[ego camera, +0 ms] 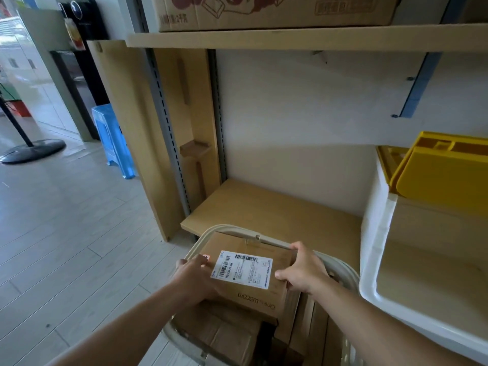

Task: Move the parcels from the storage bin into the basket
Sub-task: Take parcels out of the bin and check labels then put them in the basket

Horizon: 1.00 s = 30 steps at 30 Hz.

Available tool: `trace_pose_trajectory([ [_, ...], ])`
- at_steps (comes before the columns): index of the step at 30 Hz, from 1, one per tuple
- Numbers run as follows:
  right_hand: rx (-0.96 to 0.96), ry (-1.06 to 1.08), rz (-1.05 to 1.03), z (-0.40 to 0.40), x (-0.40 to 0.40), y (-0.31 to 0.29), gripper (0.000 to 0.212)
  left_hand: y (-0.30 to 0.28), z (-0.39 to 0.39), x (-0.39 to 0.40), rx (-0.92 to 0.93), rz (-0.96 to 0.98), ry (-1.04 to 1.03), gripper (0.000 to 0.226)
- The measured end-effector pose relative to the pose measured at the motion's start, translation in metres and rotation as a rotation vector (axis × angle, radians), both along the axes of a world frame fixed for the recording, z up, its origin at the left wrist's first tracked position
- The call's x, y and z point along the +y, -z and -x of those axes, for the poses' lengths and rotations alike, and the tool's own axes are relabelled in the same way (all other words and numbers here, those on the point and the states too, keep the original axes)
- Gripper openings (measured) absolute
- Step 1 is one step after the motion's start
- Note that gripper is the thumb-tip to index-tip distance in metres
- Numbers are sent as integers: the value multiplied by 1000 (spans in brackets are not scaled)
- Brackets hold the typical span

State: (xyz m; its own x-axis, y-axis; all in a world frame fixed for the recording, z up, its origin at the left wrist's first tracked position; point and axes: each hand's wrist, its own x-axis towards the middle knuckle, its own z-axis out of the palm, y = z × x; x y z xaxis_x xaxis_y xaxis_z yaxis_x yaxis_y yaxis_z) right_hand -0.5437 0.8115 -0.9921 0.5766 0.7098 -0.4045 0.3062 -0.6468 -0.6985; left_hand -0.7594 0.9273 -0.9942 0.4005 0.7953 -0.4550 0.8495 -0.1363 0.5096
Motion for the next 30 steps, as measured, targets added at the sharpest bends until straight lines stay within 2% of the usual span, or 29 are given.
trace_pose_trajectory([
  [3, -32, -62, 28, -6, -3, -4, 75, 0, 2, 1, 38, -40, 107, 83],
  [5, -74, -135, 53, -12, -6, -7, 76, 1, 3, 5, 27, -32, 101, 88],
  [10, -140, -262, 46, -24, -14, -1, 84, 5, 2, 10, 17, -27, 77, 84],
  [14, -316, -297, 58, -12, -15, 6, 68, 8, -1, 7, 67, -23, 115, 88],
  [18, -372, -326, 73, -6, -14, 12, 51, 26, -1, 9, 105, -121, 180, 102],
  [21, -378, -308, 74, -3, -13, 15, 46, 16, -1, 0, 97, -196, 196, 73],
  [23, -331, -293, 66, -2, -12, 14, 61, 10, 0, -4, 92, -248, 207, 67],
  [26, -223, -353, 106, 0, -15, 7, 105, 10, 2, -5, 91, -270, 211, 64],
  [28, -242, -468, 191, 2, -18, 4, 125, 11, 1, -5, 97, -266, 235, 57],
  [30, -321, -562, 273, 9, -21, 4, 137, 13, 2, -4, 115, -275, 248, 55],
])
